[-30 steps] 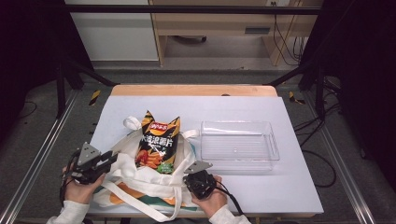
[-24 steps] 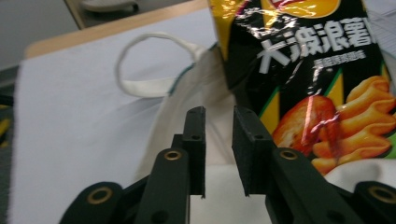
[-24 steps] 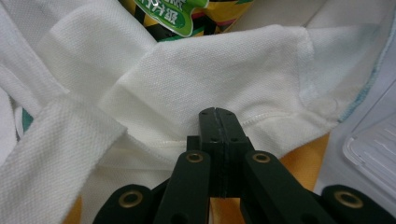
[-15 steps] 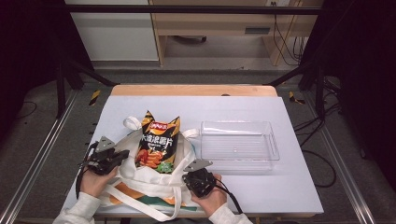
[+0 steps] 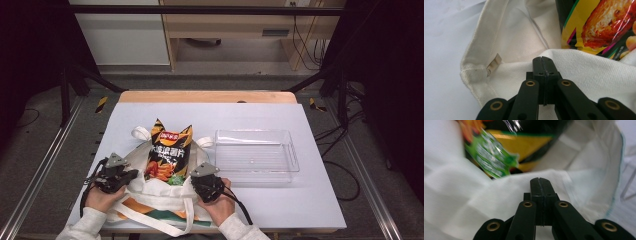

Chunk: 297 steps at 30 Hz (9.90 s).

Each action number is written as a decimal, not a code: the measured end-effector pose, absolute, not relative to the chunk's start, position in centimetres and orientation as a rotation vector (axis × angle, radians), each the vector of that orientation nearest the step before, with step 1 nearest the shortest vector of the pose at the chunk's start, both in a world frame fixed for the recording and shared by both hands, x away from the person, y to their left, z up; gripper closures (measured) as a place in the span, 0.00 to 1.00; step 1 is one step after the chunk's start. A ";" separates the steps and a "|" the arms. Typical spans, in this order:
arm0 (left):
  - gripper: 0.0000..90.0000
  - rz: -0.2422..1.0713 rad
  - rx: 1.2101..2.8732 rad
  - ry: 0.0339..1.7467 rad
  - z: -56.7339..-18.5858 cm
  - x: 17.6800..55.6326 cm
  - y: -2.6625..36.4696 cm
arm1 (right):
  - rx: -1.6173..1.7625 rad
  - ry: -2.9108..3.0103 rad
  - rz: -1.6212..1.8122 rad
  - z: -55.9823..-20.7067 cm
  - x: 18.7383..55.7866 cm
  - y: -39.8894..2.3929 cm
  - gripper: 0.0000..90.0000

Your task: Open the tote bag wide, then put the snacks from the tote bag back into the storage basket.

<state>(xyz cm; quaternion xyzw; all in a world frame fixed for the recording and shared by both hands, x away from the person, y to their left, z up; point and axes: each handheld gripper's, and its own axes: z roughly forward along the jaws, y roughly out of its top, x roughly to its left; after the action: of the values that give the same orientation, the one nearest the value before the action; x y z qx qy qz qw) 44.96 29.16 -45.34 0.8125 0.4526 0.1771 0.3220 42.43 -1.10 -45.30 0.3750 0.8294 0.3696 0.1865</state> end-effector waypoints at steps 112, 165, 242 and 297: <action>0.64 0.593 1.811 1.162 -38.8 54.6 24.2 | 1.330 1.966 1.367 -37.6 51.1 -1.1 0.52; 0.97 0.613 1.762 1.005 -36.5 47.5 26.0 | 1.197 2.076 1.491 -36.0 48.3 0.0 0.92; 1.00 0.663 1.624 0.953 -32.7 40.6 26.9 | 0.971 2.030 1.618 -32.0 44.4 -1.4 1.00; 1.00 0.639 1.569 0.764 -24.3 43.8 16.8 | 0.975 1.734 1.599 -22.8 43.5 -11.0 1.00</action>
<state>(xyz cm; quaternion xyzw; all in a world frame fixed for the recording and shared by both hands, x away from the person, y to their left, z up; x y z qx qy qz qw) 43.84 16.83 -24.28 0.6764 0.3294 0.2757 0.5983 43.52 -10.97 -22.79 0.3657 0.6500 0.5995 0.2904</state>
